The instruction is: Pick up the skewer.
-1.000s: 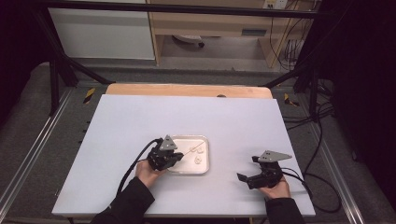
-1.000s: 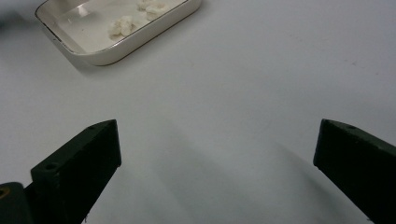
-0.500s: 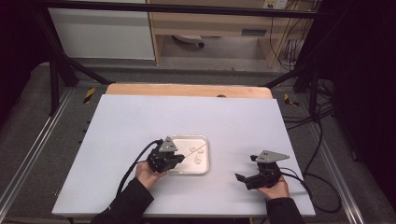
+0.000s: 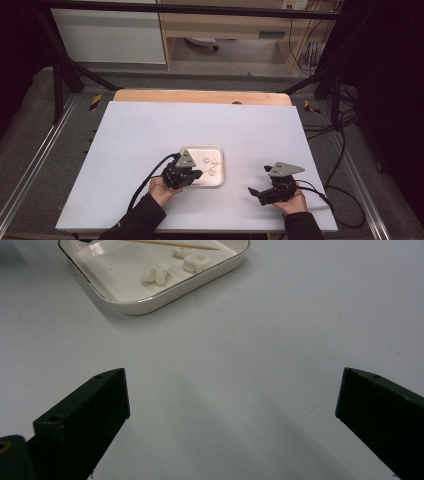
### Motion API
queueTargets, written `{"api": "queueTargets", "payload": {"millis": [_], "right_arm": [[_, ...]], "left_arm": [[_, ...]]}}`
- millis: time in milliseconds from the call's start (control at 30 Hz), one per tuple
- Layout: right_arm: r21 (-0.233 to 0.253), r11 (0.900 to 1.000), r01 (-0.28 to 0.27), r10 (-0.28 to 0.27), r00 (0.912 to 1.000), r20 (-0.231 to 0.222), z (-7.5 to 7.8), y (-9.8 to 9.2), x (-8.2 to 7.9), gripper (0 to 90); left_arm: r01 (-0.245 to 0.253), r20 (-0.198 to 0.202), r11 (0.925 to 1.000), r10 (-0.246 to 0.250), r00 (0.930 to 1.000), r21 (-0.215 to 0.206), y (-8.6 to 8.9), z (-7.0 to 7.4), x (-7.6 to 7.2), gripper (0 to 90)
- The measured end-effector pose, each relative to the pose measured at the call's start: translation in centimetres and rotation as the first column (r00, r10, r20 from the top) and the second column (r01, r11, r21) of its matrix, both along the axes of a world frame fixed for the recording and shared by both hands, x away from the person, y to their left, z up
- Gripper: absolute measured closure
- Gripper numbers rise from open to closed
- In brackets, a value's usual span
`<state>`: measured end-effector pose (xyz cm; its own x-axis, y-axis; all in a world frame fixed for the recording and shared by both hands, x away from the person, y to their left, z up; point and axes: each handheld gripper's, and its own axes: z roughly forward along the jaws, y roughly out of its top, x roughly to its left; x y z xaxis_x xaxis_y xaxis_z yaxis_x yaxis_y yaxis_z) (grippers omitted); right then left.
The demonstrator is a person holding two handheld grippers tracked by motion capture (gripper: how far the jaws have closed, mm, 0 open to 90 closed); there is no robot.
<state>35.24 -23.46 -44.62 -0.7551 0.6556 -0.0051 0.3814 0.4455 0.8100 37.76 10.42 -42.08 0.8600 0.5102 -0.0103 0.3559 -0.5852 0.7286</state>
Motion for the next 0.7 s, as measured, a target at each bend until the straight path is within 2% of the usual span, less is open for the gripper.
{"api": "queueTargets", "payload": {"millis": [333, 533, 600, 633, 700], "right_arm": [[-0.061, 0.997, -0.038, 0.041, 0.9985, 0.038, 0.5, 1.2, -0.4, 3.5], [-0.092, 0.994, -0.056, 0.061, 0.9965, 0.057, 0.7, 1.8, -0.5, 5.6], [-0.111, 0.992, -0.067, 0.075, 0.9952, 0.063, 0.8, 2.1, -0.6, 6.4], [-0.140, 0.988, -0.073, 0.084, 0.9933, 0.078, 0.9, 2.4, -0.6, 7.1], [-0.164, 0.984, -0.075, 0.091, 0.9917, 0.091, 1.1, 2.7, -0.6, 8.0]], "left_arm": [[0.045, 0.001, 0.9989, -0.045, 0.9990, 0.012, -1.2, 0.5, -1.0, 87.6], [0.070, 0.006, 0.9969, -0.070, 0.9975, 0.036, -2.2, 0.8, -1.6, 87.6], [0.077, 0.003, 0.9960, -0.077, 0.9970, 0.047, -2.4, 0.9, -1.7, 87.6], [0.079, 0.001, 0.9956, -0.079, 0.9969, 0.051, -2.6, 0.9, -1.7, 87.7], [0.086, -0.001, 0.9943, -0.086, 0.9963, 0.064, -2.9, 1.0, -1.7, 87.6]]}}
